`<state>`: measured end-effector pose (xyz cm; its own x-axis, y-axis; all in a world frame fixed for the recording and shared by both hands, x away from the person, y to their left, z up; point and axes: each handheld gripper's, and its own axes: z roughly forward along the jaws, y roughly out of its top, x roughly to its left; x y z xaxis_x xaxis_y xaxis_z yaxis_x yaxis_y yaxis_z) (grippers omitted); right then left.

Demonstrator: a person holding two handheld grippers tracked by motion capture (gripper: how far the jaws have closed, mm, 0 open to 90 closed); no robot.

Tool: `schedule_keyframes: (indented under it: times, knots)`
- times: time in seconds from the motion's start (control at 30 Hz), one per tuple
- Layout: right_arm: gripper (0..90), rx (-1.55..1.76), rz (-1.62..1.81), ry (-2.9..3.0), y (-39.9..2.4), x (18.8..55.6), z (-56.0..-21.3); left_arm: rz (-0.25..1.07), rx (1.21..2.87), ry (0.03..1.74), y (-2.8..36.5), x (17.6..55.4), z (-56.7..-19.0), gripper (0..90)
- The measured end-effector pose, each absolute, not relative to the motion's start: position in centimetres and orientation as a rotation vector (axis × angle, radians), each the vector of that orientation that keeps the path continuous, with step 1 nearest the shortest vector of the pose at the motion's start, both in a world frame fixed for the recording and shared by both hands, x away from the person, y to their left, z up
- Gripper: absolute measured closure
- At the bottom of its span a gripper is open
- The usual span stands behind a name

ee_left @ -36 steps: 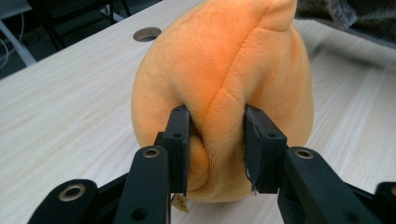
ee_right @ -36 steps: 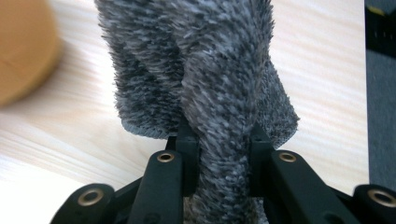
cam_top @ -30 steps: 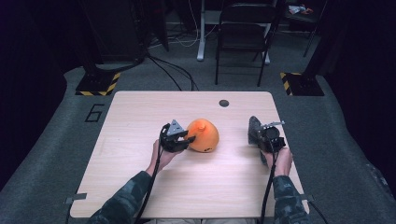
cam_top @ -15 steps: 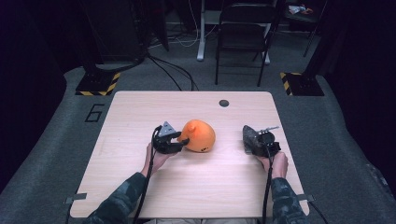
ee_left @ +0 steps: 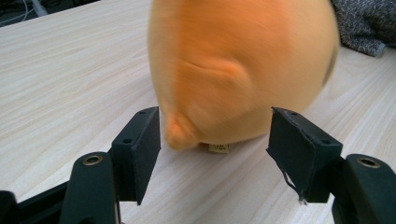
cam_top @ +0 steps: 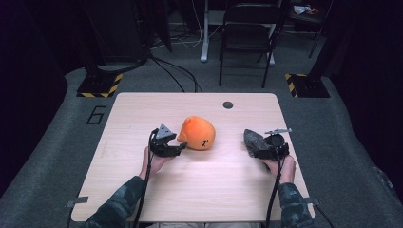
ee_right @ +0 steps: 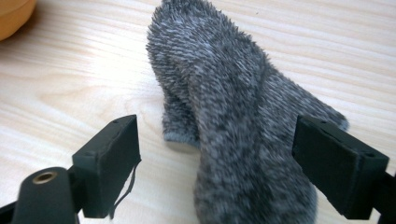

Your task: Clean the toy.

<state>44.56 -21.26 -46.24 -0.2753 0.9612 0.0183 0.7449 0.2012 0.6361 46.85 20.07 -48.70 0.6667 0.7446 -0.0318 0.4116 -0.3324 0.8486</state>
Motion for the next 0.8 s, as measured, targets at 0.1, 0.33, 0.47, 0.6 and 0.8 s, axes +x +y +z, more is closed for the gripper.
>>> schedule_keyframes:
  times: [0.1, 0.33, 0.47, 0.6, 0.8]
  knots:
    - [12.9, 1.596, 0.778, 2.090, -22.0, 43.6, -46.0, 0.464, 1.961, 0.910, 20.3, 46.7, -48.6, 31.2]
    - [6.8, 1.636, 0.763, 2.067, -24.5, 41.0, -46.8, 0.493, 1.983, 0.949, 21.6, 46.1, -48.7, 24.6]
    - [3.5, 1.659, 0.753, 2.073, -25.5, 39.2, -47.8, 0.501, 2.003, 0.984, 22.9, 45.4, -49.3, 19.0]
    - [1.6, 1.631, 0.727, 2.089, -26.2, 37.8, -48.7, 0.494, 2.029, 1.036, 24.5, 44.6, -50.0, 16.5]
    - [0.0, 1.582, 0.605, 2.144, -26.3, 36.3, -50.8, 0.493, 2.093, 1.068, 26.2, 43.1, -51.3, 14.8]
